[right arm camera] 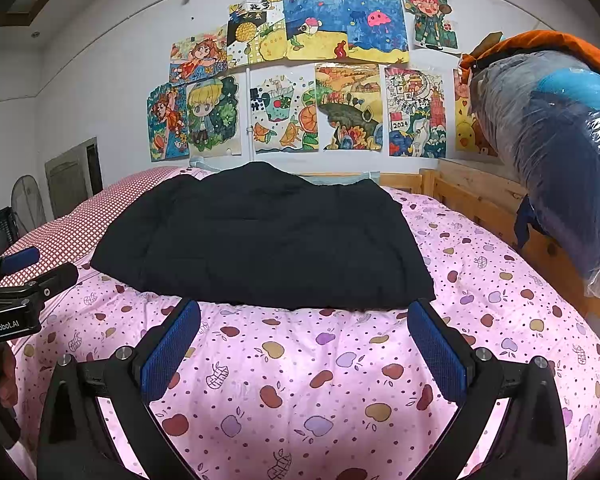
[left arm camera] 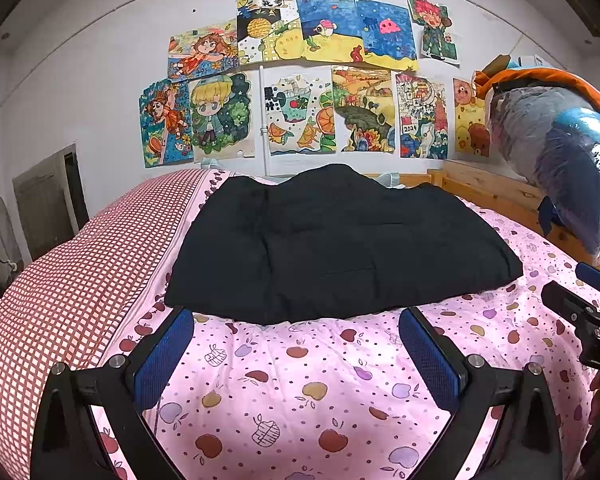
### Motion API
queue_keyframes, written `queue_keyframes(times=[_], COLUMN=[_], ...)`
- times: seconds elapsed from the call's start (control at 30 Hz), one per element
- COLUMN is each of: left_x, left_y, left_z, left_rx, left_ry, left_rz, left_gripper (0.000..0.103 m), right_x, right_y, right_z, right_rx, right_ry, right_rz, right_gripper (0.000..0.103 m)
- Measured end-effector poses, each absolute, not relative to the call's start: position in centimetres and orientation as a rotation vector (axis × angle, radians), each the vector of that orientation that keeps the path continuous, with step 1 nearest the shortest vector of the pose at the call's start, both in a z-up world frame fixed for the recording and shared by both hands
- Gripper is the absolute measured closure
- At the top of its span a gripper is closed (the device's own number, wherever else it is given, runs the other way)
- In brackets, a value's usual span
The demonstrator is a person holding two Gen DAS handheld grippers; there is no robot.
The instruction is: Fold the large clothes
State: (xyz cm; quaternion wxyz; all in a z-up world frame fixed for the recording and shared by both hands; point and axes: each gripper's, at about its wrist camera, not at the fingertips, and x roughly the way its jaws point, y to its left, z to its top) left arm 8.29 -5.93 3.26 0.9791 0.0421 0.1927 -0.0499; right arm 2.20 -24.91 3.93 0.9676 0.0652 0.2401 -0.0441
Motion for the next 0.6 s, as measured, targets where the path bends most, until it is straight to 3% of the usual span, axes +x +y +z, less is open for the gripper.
queue_keyframes(times=[0.6], left_x=[8.45], left_y=[-5.97], left_z=[3.01], left_rx=[0.081], left_ry=[0.394], left_rz=[-0.112], left_gripper=[0.0], right_x=[2.23], right_y=[-24.93], right_z=[3.85], right_rx=[0.132], right_ry=[0.485], right_rz=[-0.09], right_gripper=[0.002])
